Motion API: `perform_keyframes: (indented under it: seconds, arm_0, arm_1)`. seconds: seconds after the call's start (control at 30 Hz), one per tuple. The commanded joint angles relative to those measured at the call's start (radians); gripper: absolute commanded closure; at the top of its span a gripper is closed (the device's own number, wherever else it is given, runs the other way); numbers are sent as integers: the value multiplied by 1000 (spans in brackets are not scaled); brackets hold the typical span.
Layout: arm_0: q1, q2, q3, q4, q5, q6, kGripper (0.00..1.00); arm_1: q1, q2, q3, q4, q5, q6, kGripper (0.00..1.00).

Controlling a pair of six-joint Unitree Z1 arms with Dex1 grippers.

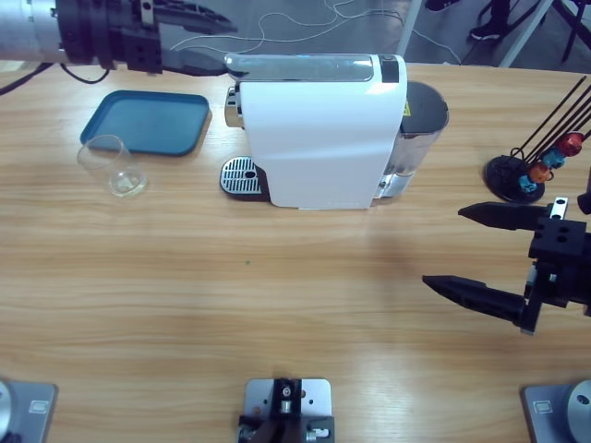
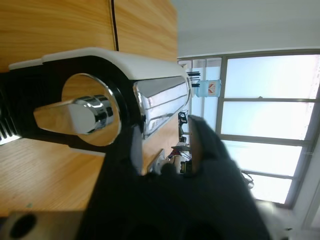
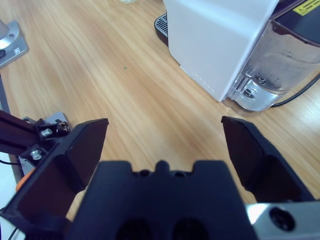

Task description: Pour coffee

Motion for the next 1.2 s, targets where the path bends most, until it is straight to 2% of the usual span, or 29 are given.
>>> perform_keyframes:
  seconds: [0.03, 0.33, 0.53, 0.63, 0.7, 0.73, 0.77, 0.8, 0.83, 0.87, 0.9, 0.93, 1.0, 1.07, 1.13, 1.17, 1.2]
  arm_0:
    - [-21, 31, 16, -47, -21, 7, 1000]
    - [-18, -91, -30, -23, -16, 39, 1000]
    - [-18, -160, -113, 62, 20, 54, 1000]
    - [-28, -242, -203, 245, 140, 210, 1000]
    - [-63, -307, -265, 416, 305, 377, 1000]
    - [-94, -346, -286, 515, 430, 491, 819]
    - [-127, -364, -312, 622, 535, 593, 316]
    - [-170, -373, -332, 725, 647, 689, 152]
    - [-218, -381, -328, 797, 754, 770, 78]
    - [-260, -391, -301, 845, 839, 827, 23]
    - [-296, -409, -257, 869, 910, 857, 13]
    - [-320, -436, -200, 872, 962, 864, 13]
    - [-326, -506, -78, 861, 988, 856, 13]
    - [-326, -587, 43, 828, 999, 867, 22]
    - [-326, -663, 128, 808, 996, 881, 28]
    - [-326, -698, 164, 797, 995, 882, 32]
    - [-326, -732, 196, 788, 992, 884, 35]
  arm_1:
    - [9, -32, 7, 15, 16, -1, 0]
    - [9, -33, 7, 15, 20, -1, 0]
    - [9, -42, 6, 16, 28, 1, 0]
    - [9, -97, -22, 80, -1, 18, 0]
    - [9, -137, -113, 251, -84, 73, 0]
    - [9, -139, -158, 319, -127, 111, 0]
    - [9, -127, -206, 384, -175, 132, 0]
    - [9, -95, -257, 447, -226, 140, 0]
    - [9, -52, -309, 502, -289, 153, 0]
    - [-1, -5, -369, 552, -373, 197, 0]
    - [-55, 10, -405, 569, -395, 238, 0]
    - [-146, 8, -422, 571, -391, 296, 3]
    - [-359, -27, -414, 539, -332, 422, 94]
    - [-499, -36, -369, 473, -273, 437, 347]
    - [-537, 2, -341, 442, -279, 421, 647]
    - [-538, 19, -318, 413, -285, 418, 711]
    - [-539, 35, -294, 379, -285, 415, 713]
